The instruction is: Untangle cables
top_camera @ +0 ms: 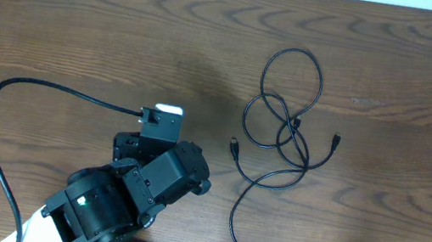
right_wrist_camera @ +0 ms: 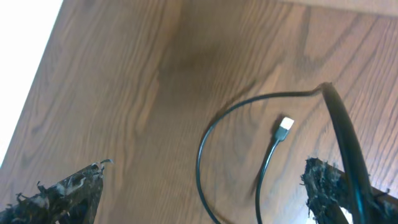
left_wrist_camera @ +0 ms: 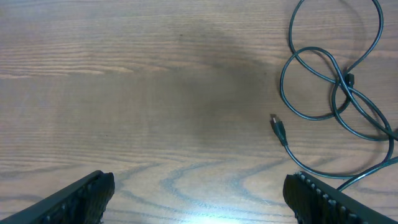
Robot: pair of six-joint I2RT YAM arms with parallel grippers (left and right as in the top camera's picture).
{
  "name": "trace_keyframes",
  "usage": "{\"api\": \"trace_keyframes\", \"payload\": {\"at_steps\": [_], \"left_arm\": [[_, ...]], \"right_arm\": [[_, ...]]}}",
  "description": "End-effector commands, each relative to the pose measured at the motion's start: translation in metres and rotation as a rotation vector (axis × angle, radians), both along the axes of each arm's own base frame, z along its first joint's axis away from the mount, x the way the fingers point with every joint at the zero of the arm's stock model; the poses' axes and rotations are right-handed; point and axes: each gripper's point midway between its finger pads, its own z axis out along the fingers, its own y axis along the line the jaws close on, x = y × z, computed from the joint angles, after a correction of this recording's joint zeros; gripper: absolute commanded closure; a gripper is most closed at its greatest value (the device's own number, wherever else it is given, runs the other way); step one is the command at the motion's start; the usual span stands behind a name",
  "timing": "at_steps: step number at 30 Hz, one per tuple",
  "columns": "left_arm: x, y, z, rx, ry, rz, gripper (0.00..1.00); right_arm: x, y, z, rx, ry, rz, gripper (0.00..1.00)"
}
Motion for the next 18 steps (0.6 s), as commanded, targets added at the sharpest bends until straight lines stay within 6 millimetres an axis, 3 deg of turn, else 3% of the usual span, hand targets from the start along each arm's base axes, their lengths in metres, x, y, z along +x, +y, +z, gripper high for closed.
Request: {"api": "trace_keyframes", "payload": {"at_steps": [1, 9, 18], "left_arm": [[0.002, 0.002, 0.011, -0.029, -0.029, 0.027, 0.09], [0.002, 0.003, 0.011, -0.029, -0.029, 0.027, 0.09], [0.002, 0.002, 0.011, -0.029, -0.029, 0.027, 0.09]], "right_arm": [[-0.003, 0.003, -0.005, 0.022, 0.01, 0.002, 0.01], [-0.017, 0.021, -0.021, 0.112, 0.078, -0.007, 0.01], [-0.07, 0.035, -0.044, 0.205, 0.302, -0.197, 0.01]]}}
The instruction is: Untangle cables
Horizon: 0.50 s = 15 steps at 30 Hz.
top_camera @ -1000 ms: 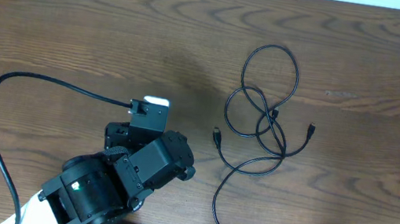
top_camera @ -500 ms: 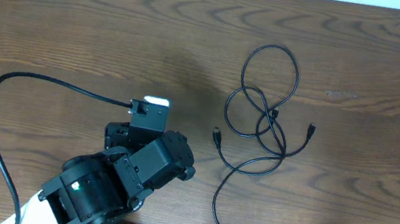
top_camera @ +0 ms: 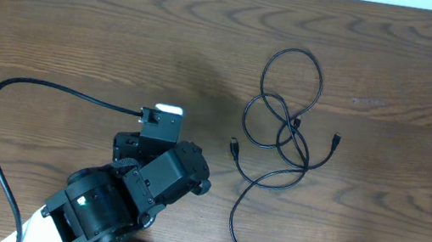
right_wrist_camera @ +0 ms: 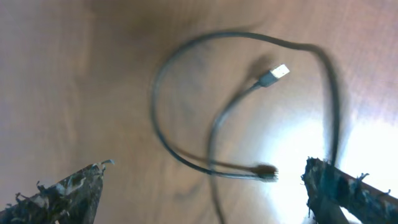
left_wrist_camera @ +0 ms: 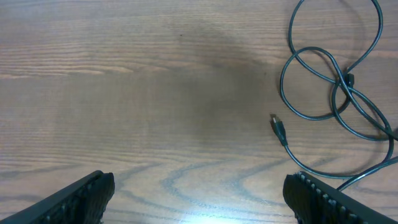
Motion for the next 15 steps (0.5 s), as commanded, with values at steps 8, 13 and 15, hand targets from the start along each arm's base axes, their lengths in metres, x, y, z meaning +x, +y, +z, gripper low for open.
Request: {"api": "trace_keyframes", "payload": {"at_steps": [8, 13, 15], "left_arm": [[0.002, 0.003, 0.011, -0.029, -0.029, 0.027, 0.09], [0.002, 0.002, 0.011, -0.029, -0.029, 0.027, 0.09], [0.002, 0.002, 0.011, -0.029, -0.029, 0.027, 0.09]], "right_arm": [[-0.037, 0.015, -0.012, 0.076, 0.147, -0.13, 0.01], [-0.038, 0.032, -0.016, 0.151, 0.149, -0.113, 0.01], [-0.037, 0.039, -0.017, 0.181, 0.141, -0.103, 0.01]]}}
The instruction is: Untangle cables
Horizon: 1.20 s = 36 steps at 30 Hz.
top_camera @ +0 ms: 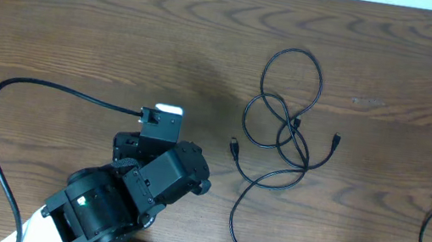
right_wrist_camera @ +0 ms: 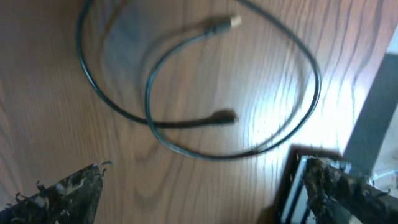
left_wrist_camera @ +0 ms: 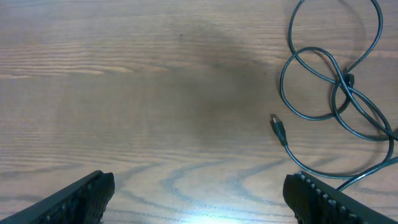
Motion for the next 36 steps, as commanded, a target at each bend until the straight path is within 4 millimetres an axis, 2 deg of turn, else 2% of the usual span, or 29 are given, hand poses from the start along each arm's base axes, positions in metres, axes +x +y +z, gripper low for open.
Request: {"api": "trace_keyframes", "payload": {"at_steps": [1, 5, 12, 18, 28, 32, 36], "left_arm": [[0.002, 0.003, 0.011, -0.029, -0.029, 0.027, 0.09], [0.002, 0.002, 0.011, -0.029, -0.029, 0.027, 0.09], [0.002, 0.002, 0.011, -0.029, -0.029, 0.027, 0.09], [0.002, 0.003, 0.011, -0.029, -0.029, 0.027, 0.09], [0.002, 0.003, 0.011, -0.029, -0.029, 0.027, 0.09], [0.002, 0.002, 0.011, -0.029, -0.029, 0.027, 0.09], [0.002, 0.002, 0.011, -0.029, -0.029, 0.027, 0.09]], "right_arm": [[0.002, 0.006, -0.002, 0.037, -0.024, -0.011, 0.01], [0.013, 0.013, -0.001, 0.072, -0.084, 0.017, 0.01], [0.074, 0.054, 0.018, 0.163, -0.39, 0.413, 0.01], [0.098, 0.084, 0.02, 0.196, -0.4, 0.535, 0.01], [0.141, 0.165, 0.024, 0.323, -0.424, 0.693, 0.01], [0.15, 0.195, 0.022, 0.362, -0.409, 0.734, 0.06], [0.157, 0.227, 0.012, 0.398, -0.391, 0.781, 0.06]]}}
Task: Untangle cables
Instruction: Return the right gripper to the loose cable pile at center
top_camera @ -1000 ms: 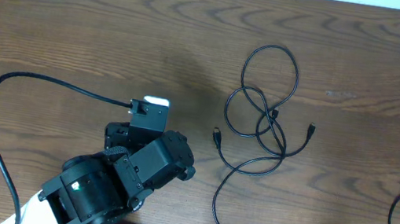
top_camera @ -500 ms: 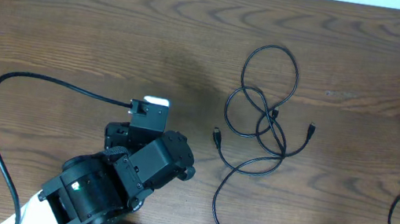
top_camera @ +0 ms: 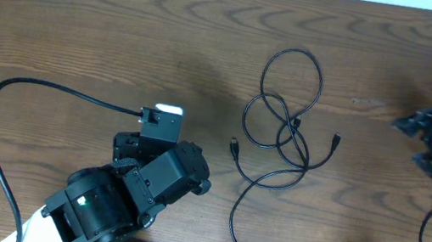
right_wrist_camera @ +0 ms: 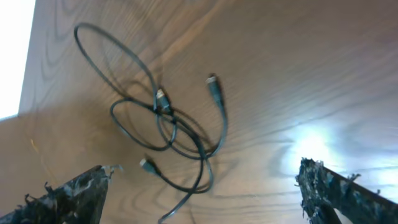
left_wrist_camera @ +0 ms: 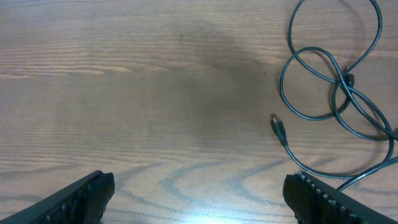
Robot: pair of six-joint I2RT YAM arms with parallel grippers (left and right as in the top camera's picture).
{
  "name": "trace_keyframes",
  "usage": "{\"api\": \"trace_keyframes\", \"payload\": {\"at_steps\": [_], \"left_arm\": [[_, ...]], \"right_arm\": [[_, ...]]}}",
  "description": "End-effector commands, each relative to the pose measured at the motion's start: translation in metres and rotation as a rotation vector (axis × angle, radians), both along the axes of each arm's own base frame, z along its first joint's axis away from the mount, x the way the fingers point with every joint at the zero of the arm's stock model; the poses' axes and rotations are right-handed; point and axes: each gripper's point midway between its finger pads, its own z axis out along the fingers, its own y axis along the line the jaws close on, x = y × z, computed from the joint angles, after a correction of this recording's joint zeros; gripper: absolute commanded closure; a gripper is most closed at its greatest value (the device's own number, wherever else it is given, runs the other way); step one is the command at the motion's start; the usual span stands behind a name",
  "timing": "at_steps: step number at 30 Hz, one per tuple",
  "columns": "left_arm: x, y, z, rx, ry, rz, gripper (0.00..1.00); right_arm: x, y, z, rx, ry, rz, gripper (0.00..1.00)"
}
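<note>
A tangle of thin black cables [top_camera: 284,123] lies in the middle of the table, with loops crossing at a knot [top_camera: 293,126] and plug ends spread around it. In the left wrist view the tangle [left_wrist_camera: 336,87] sits at the upper right and one plug [left_wrist_camera: 278,129] points toward me. My left gripper [left_wrist_camera: 199,193] is open and empty, short of that plug. My right gripper [right_wrist_camera: 202,186] is also open and empty, looking across at the tangle [right_wrist_camera: 161,118]. Overhead, the right gripper hovers, blurred, to the right of the tangle.
A separate black cable lies at the right edge, below the right gripper. The left arm [top_camera: 137,187] fills the lower left, and its own thick black cord loops toward the left edge. The back table edge runs along the top.
My right gripper was out of the overhead view over the separate cable at the right edge. It now hovers farther back, right of the tangle and facing it. The left arm is unchanged.
My right gripper stayed open over the separate cable at the right edge through the earlier moments. That cable's loop shifted a little to the left. Now the right gripper faces the central tangle. The left gripper and the tangle have not moved.
</note>
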Motion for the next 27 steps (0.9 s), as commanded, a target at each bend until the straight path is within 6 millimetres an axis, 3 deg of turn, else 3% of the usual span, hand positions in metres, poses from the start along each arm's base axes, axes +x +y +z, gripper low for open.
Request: {"api": "trace_keyframes", "payload": {"at_steps": [1, 7, 18, 20, 23, 27], "left_arm": [[0.002, 0.003, 0.011, -0.029, -0.03, 0.027, 0.09], [0.002, 0.003, 0.011, -0.029, -0.029, 0.027, 0.09], [0.002, 0.003, 0.011, -0.029, -0.03, 0.027, 0.09], [0.002, 0.003, 0.011, -0.029, -0.029, 0.027, 0.09], [0.002, 0.003, 0.011, -0.029, -0.03, 0.027, 0.09], [0.002, 0.003, 0.011, -0.029, -0.03, 0.027, 0.09]], "right_arm": [[0.002, 0.034, -0.012, 0.055, 0.047, 0.021, 0.06], [0.006, 0.082, -0.04, 0.084, 0.073, 0.077, 0.12], [-0.011, 0.155, -0.084, 0.151, 0.162, 0.103, 0.21], [-0.014, 0.165, -0.088, 0.153, 0.161, 0.124, 0.25], [-0.019, 0.176, -0.095, 0.155, 0.171, 0.13, 0.4], [-0.027, 0.182, -0.106, 0.121, 0.221, 0.084, 0.45]]}}
